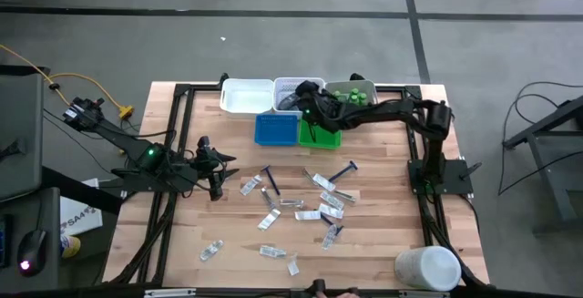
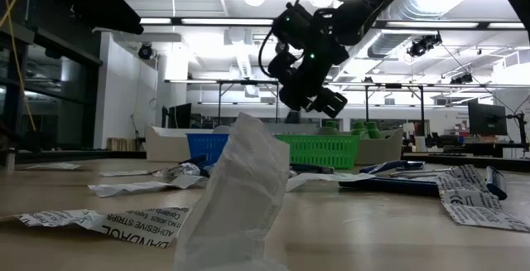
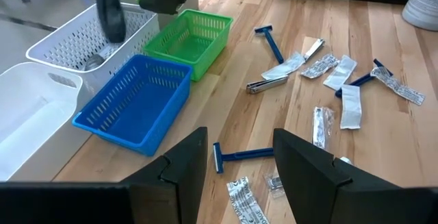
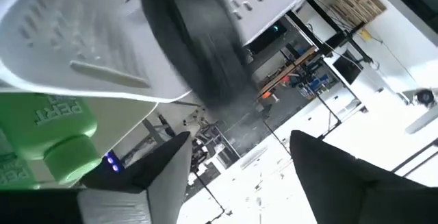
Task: Pick & Place Travel size toiletries
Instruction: Put the black deodorant into the white basket, then put the blue razor into the white bin
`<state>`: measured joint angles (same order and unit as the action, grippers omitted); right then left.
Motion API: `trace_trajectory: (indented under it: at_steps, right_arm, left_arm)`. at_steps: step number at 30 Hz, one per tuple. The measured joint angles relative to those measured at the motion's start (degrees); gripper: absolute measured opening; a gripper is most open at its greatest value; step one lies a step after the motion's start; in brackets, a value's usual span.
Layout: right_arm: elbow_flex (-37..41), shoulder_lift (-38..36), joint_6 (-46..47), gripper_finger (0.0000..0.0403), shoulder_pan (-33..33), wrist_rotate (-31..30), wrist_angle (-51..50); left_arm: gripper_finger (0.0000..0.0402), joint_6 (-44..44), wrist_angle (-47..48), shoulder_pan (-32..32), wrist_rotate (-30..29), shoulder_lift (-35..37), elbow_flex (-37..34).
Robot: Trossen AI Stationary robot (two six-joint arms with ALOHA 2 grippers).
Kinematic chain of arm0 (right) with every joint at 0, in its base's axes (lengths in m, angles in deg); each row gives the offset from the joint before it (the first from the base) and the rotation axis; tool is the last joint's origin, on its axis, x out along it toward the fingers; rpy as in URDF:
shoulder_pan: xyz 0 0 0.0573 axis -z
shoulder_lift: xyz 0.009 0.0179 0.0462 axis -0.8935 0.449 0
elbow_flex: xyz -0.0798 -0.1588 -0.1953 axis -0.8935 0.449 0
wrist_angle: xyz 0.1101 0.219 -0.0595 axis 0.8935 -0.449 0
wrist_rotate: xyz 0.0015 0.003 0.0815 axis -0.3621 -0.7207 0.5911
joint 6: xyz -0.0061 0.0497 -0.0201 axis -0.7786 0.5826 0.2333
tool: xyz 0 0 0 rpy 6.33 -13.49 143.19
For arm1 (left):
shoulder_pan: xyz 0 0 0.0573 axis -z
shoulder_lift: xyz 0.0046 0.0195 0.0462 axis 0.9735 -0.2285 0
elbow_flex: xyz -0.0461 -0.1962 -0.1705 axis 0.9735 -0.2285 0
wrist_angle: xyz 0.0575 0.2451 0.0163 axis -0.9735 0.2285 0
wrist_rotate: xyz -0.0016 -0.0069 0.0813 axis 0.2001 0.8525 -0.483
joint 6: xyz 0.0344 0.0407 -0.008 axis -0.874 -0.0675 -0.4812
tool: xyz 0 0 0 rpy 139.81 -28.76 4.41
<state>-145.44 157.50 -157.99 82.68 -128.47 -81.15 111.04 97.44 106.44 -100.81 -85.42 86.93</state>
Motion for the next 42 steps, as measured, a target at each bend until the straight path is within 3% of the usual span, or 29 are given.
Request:
trace_trajectory:
  at_steps: [5,10,15,22,24,26,30,35,42]
  right_arm:
    - [0.0,0.0,3.8,0.0276,-0.5,-1.3,0.4]
    - [0.0,-0.3,15.7,0.0286,-2.1,-11.9,4.9]
    - [-0.1,-3.9,33.9,0.0278,-5.8,-13.9,-2.3]
    - [-0.1,-9.9,72.0,0.0274,-12.5,-13.4,-24.8]
    - [-0.1,-11.8,86.1,0.0274,-14.5,-8.6,-33.3]
    - [-0.1,-13.9,99.0,0.0274,-16.0,0.0,-40.6]
    - [0.0,-15.7,114.9,0.0274,-19.1,15.4,-47.4]
    - [0.0,-16.3,122.9,0.0274,-23.2,25.6,-49.5]
    - [0.0,-16.2,130.0,0.0275,-26.5,34.1,-48.4]
  left_arm:
    - [0.0166,0.6,0.0,0.0,0.1,0.0,0.0]
    - [0.0166,1.7,0.0,0.0,0.1,0.0,0.0]
    - [0.0166,2.5,0.3,0.0,0.1,0.0,0.0]
    - [0.0166,2.9,0.8,0.0,0.2,0.0,0.0]
    - [0.0166,2.9,0.9,0.0,0.2,0.0,0.0]
    - [0.0166,2.9,0.9,0.0,0.2,0.0,0.0]
    - [0.0166,2.8,0.9,0.0,0.2,0.0,0.0]
    - [0.0166,2.5,1.0,0.0,0.2,0.0,0.0]
    - [0.0166,2.6,1.4,0.0,0.2,0.0,0.0]
